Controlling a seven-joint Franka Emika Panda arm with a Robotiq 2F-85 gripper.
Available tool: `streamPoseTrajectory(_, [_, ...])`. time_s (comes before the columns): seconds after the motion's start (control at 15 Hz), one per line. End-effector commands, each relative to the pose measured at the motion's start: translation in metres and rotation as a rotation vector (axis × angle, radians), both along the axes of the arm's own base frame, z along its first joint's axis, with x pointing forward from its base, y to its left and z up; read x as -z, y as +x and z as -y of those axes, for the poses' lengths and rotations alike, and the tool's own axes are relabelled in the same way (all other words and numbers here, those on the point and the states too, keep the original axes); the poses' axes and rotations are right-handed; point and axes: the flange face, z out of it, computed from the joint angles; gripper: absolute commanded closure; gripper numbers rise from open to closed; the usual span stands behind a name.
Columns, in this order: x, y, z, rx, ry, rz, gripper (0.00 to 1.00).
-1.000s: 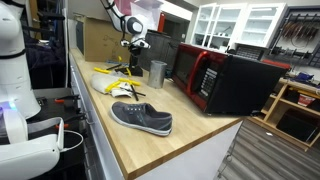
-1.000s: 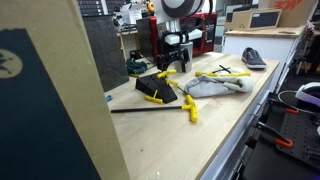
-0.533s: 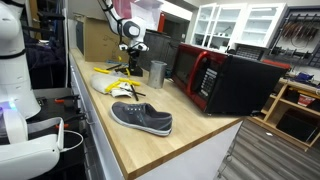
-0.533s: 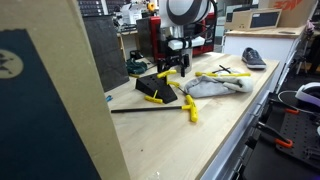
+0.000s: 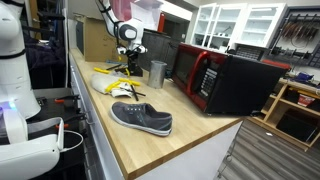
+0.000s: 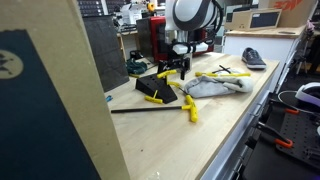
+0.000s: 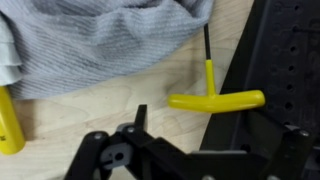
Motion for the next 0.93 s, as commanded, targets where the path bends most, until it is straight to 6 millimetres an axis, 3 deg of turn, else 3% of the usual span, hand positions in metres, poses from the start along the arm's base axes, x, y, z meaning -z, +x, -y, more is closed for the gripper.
streamPoseTrajectory(0.0, [0.003,-0.017,0.006,0.015,0.024,-0.004,0.0])
streamPoseTrajectory(0.27, [0.003,-0.024,0.01,0.065,0.043,-0.029,0.01])
streamPoseTrajectory(0.33, [0.003,-0.025,0.011,0.079,0.047,-0.035,0.25])
streamPoseTrajectory(0.47, [0.003,-0.027,0.011,0.098,0.057,-0.045,0.3])
streamPoseTrajectory(0.87, [0.002,-0.033,0.014,0.133,0.072,-0.061,0.76])
